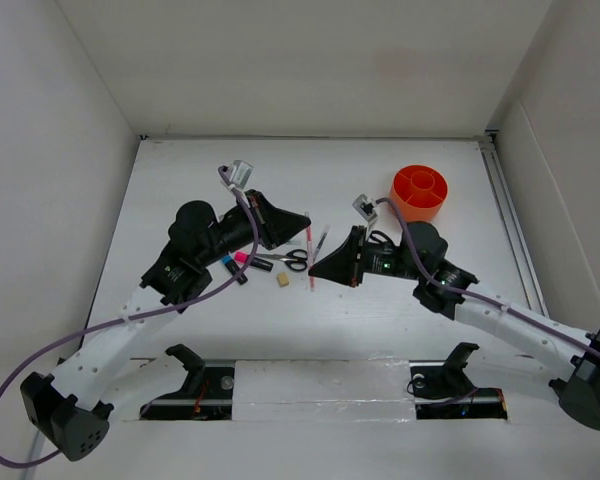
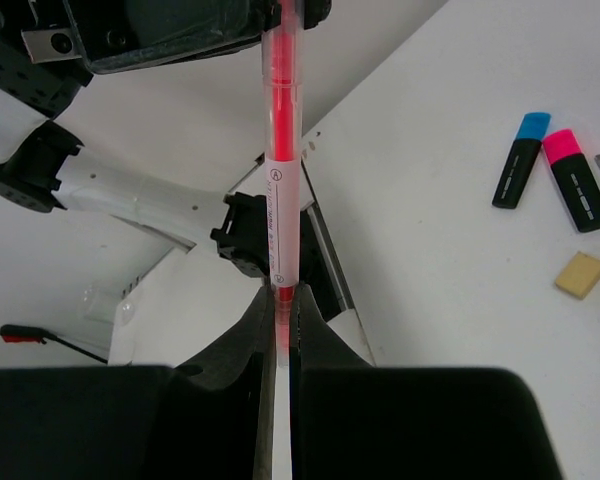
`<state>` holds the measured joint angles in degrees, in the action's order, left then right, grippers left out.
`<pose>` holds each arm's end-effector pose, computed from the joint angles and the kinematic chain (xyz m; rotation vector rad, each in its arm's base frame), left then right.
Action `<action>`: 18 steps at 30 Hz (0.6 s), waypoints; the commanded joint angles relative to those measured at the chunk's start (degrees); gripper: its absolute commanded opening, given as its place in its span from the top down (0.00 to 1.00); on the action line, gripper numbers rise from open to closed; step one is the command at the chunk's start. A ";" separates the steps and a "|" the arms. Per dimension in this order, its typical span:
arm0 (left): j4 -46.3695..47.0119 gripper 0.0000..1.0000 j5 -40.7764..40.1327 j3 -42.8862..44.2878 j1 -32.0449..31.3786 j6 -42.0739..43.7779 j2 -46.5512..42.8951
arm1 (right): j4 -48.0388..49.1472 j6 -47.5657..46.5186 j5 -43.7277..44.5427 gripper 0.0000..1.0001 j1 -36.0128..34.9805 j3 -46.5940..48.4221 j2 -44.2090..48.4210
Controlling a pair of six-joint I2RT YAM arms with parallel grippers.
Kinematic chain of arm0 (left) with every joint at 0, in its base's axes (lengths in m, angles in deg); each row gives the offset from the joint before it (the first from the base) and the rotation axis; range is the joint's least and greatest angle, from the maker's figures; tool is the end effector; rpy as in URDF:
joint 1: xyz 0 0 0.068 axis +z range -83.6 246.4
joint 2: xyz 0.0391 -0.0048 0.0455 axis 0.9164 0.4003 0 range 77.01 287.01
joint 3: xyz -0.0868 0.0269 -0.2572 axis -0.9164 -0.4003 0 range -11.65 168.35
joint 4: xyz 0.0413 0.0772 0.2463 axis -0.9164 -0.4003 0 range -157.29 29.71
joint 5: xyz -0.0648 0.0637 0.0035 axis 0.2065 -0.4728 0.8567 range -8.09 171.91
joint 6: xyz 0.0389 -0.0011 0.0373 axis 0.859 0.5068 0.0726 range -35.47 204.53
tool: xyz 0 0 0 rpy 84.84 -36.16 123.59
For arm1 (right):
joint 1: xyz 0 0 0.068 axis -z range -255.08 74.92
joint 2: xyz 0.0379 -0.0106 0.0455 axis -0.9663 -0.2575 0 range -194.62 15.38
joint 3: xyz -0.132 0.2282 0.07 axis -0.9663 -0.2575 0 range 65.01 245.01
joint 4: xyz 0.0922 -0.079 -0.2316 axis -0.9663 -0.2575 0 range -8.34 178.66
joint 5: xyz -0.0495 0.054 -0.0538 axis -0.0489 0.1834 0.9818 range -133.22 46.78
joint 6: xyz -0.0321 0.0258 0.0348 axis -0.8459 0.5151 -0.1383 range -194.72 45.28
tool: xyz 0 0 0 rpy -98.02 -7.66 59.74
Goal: Sort the stationery into containers
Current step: Close the pen cap on the pen.
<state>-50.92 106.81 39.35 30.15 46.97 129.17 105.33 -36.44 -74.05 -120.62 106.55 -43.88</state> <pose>0.1601 -0.1360 0.3921 0.3755 1.5469 -1.3418 0.1560 0.1850 0.3210 -0.5869 1.7265 1.5154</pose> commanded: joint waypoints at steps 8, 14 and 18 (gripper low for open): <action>-1.19 1.00 7.17 -3.63 -0.40 1.44 -0.92 | 6.10 -1.90 9.03 1.00 -0.16 5.57 2.14; -2.33 1.00 7.17 -4.16 -0.40 3.99 -1.45 | 6.10 -1.90 9.56 1.00 -0.16 7.41 2.14; -1.81 1.00 8.32 -5.48 -0.40 3.99 -1.45 | 6.10 -1.90 9.56 1.00 -0.16 8.47 1.61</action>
<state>-46.88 107.49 36.47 30.52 49.07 128.08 100.54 -37.81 -71.01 -121.60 108.69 -43.75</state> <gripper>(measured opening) 0.036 0.075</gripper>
